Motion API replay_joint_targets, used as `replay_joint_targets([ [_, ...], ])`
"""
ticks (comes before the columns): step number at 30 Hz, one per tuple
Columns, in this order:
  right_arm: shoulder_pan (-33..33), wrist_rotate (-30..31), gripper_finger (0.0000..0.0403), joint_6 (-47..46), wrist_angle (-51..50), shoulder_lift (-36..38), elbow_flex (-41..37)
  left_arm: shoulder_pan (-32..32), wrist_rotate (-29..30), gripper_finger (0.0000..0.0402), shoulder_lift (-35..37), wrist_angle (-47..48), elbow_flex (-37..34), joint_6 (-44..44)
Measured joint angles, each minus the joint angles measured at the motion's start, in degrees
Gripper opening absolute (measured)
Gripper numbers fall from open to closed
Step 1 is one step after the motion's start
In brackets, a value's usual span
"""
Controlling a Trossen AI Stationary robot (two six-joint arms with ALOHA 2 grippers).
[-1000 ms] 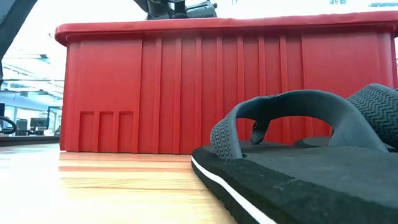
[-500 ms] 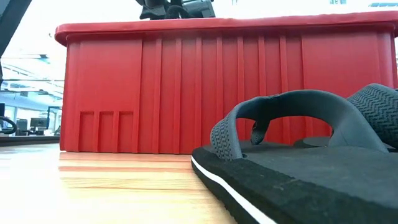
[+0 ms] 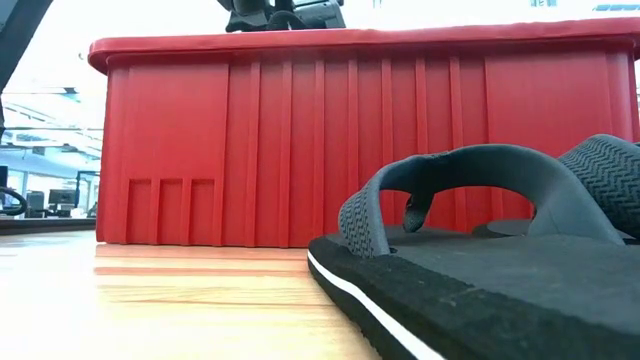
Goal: Pick and place slides into bin
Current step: Put the black slide into the bin
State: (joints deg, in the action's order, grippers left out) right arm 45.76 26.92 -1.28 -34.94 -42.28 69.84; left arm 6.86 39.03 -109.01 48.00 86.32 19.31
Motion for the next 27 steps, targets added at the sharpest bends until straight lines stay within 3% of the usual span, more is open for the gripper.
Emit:
replay_joint_targets([
  [19,0.00,0.02,0.0116,1.11,0.00,0.00,0.00,0.08,-0.40,0.0116,-0.02,-0.03,0.02,-1.57],
  [27,0.00,0.00,0.0116,1.10,0.00,-0.01,0.00,-0.71,-0.28,0.0129,0.64,0.08,0.02,-1.64],
])
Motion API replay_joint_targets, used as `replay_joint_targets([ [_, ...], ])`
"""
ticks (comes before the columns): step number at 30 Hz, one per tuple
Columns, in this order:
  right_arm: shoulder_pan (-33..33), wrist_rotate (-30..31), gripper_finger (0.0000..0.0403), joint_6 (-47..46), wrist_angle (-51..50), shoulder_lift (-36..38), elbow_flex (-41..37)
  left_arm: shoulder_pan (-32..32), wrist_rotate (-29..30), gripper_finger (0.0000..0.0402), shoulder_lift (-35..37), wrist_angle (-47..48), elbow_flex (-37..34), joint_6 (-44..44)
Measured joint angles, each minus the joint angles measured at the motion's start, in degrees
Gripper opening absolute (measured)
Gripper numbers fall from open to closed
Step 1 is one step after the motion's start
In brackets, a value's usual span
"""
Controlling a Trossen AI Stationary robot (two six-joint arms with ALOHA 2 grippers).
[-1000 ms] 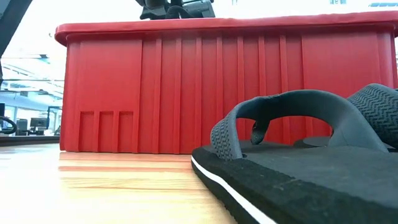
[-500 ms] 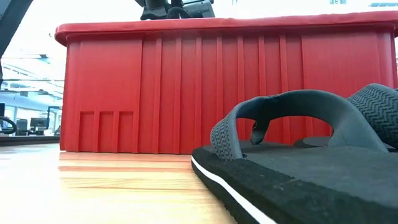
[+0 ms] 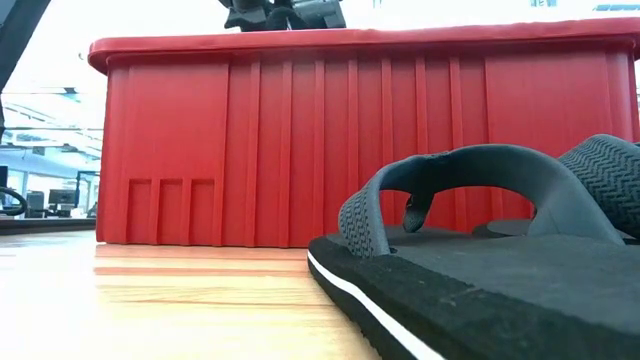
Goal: Pick and place slides into bin
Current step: Put the black slide into the bin, then put the right slipper into the bin
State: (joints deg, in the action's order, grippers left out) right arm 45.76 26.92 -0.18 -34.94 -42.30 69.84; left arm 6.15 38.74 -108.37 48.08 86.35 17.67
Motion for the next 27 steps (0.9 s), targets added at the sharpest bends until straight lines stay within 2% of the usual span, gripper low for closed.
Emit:
replay_joint_targets([
  [15,0.00,0.00,0.0116,-0.03,-0.02,-0.01,0.00,-1.15,0.35,0.0129,10.96,-0.86,0.02,-0.93],
  [27,-0.02,-0.68,0.0116,-1.29,-0.17,-0.46,0.00,-7.73,0.30,0.0129,22.81,-0.34,0.09,-13.18],
])
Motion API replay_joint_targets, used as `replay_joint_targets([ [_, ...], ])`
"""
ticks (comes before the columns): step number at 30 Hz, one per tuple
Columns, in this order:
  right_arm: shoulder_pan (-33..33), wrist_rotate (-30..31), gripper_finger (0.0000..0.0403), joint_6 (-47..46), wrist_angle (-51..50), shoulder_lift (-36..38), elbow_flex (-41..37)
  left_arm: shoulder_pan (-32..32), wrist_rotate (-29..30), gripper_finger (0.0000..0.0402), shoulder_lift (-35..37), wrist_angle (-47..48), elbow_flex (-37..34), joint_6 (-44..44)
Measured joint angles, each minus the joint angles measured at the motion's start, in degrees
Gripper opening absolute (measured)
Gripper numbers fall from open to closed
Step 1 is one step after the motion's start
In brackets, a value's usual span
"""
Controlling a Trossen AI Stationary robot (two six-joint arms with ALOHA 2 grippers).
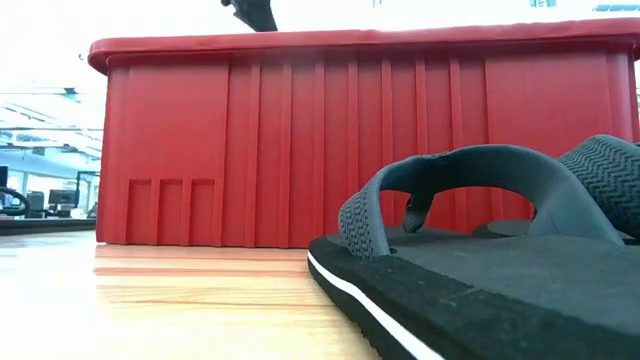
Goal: Pick and place slides into bin
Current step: Put the right slipper into the bin
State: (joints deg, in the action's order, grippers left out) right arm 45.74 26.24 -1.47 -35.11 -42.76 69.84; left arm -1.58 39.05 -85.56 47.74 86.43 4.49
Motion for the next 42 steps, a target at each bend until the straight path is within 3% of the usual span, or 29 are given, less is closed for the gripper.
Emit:
replay_joint_targets([
  [8,0.09,-6.51,0.0116,-3.18,-1.04,-1.94,0.00,-7.43,-0.06,0.0129,2.06,3.28,0.00,-9.77],
  [17,0.12,-16.47,0.0116,-21.41,-7.69,-7.12,0.00,-14.79,-0.15,0.0129,2.01,2.49,-0.04,-18.62],
  [28,0.48,-28.25,0.0116,-41.94,-13.56,-15.43,-2.11,-20.13,0.49,0.0129,3.53,1.58,0.07,-23.20],
  [33,2.75,-29.56,0.0116,-51.98,-6.24,-16.09,-10.50,-22.06,0.71,0.0129,3.45,1.58,0.09,-22.92],
  [42,7.30,-26.37,0.0116,-66.43,25.62,-15.96,-31.41,-24.78,1.25,0.0129,3.54,1.58,0.09,-22.75],
])
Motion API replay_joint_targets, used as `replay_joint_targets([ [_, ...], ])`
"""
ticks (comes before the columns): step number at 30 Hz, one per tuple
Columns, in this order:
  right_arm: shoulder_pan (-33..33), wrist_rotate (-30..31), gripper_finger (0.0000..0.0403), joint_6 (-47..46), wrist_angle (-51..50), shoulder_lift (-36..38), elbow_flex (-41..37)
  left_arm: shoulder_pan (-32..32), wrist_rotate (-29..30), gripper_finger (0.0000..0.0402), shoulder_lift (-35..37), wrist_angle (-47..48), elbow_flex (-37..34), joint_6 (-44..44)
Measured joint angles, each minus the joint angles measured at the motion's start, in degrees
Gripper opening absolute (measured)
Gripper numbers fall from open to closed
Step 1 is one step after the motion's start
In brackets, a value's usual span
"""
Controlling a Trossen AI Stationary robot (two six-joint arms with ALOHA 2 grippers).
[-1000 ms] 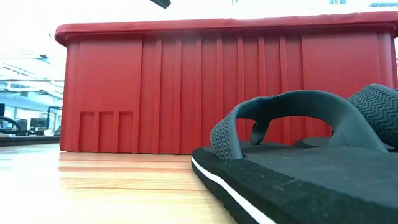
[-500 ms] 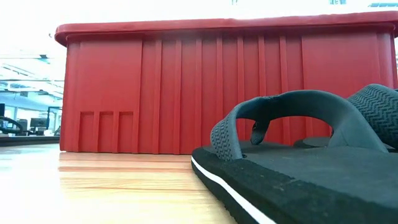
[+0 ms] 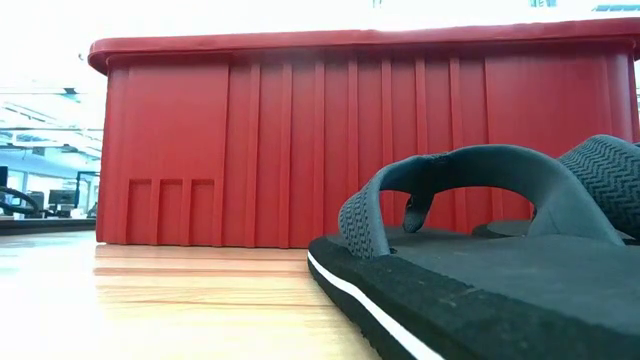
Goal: Pick and place slides into bin
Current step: Put the right slipper into the bin
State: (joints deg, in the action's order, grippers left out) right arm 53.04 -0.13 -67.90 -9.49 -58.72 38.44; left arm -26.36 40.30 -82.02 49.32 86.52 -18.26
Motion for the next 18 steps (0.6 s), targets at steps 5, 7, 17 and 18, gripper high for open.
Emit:
replay_joint_targets([
  [5,0.36,0.91,0.0116,-6.68,14.84,0.02,-12.17,-0.81,-0.03,0.0129,0.00,0.06,0.00,0.09],
  [7,0.33,3.45,0.0116,-8.46,21.33,0.02,-16.64,-0.82,-0.04,0.0129,0.00,0.07,0.00,0.09],
  [17,0.33,18.77,0.0116,-9.35,38.27,0.01,-27.15,-0.80,-0.05,0.0129,0.00,0.07,0.00,-0.52],
  [18,0.33,19.82,0.0116,-9.14,38.22,0.00,-27.15,-0.79,-0.05,0.0129,0.00,0.07,0.00,-0.69],
])
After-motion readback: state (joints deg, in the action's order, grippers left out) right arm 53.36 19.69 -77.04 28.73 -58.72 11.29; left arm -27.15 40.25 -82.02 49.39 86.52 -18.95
